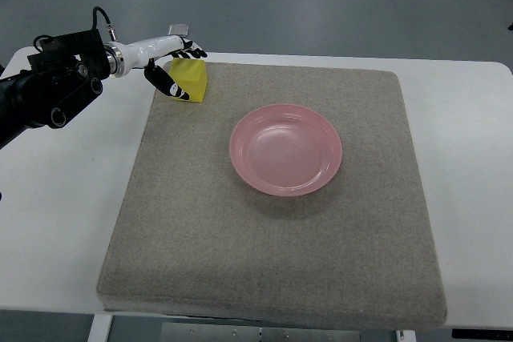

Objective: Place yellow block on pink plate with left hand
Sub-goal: 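Close the left hand fingers around the yellow cube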

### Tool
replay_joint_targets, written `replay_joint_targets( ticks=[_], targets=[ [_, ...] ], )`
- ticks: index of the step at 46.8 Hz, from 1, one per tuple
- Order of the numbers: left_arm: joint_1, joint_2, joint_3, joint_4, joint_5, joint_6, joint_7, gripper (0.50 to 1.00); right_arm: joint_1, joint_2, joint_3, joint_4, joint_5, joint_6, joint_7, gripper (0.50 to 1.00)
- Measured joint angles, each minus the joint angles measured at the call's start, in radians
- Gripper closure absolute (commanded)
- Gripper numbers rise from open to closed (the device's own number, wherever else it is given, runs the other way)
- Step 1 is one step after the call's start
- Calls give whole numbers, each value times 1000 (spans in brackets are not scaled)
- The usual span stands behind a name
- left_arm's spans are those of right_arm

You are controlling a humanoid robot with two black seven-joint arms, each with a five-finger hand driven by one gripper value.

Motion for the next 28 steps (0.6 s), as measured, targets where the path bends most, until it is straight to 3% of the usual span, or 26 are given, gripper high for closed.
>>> replay_joint_targets(
  ticks=[19, 23, 27, 28],
  targets=[
    [-3, 0, 39, 0, 76, 19, -19, 636, 0, 0, 0, 0, 0, 0, 0, 576],
    [-3, 0, 39, 1, 78, 25, -21, 705, 0, 0, 0, 0, 0, 0, 0, 576],
    [-7, 0, 39, 0, 81, 25, -21, 735, 0, 0, 0, 0, 0, 0, 0, 576],
    [-7, 0, 39, 0, 81, 25, -21, 769, 0, 0, 0, 0, 0, 0, 0, 576]
  ],
)
